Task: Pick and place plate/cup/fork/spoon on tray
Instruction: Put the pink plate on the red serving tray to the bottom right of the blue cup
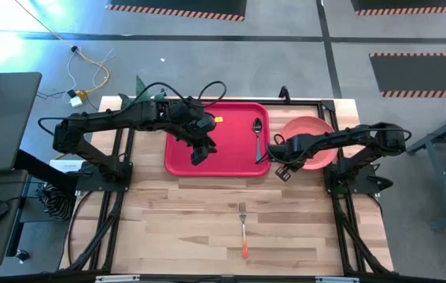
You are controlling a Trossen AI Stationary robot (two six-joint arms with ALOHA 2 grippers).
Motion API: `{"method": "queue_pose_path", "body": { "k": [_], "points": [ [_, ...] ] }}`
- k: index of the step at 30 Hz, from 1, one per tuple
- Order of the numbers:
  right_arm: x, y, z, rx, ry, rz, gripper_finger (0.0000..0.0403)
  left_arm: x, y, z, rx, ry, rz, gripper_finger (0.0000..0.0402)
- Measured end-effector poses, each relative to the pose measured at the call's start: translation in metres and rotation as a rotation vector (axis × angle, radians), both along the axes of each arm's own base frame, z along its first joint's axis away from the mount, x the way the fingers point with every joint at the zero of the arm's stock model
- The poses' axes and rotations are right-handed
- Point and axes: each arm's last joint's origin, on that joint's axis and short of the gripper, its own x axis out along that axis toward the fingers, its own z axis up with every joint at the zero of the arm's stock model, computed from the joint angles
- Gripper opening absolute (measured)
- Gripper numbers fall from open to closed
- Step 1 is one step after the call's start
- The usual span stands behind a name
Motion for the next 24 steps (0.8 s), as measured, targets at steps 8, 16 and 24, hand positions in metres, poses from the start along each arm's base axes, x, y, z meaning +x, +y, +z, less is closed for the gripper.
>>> {"method": "queue_pose_path", "body": {
  "k": [8, 16, 24],
  "points": [
    [0.013, -0.002, 0.016, -0.033, -0.056, -0.004, 0.0, 0.0, 0.0, 0.0, 0.0, 0.0, 0.0, 0.0113],
    [0.021, -0.004, 0.03, -0.056, -0.089, -0.001, 0.0, 0.0, 0.0, 0.0, 0.002, 0.0, -0.002, 0.0113],
    [0.034, -0.007, 0.053, -0.095, -0.149, 0.023, 0.0, 0.0, 0.0, 0.0, 0.002, 0.0, -0.002, 0.0113]
  ]
}}
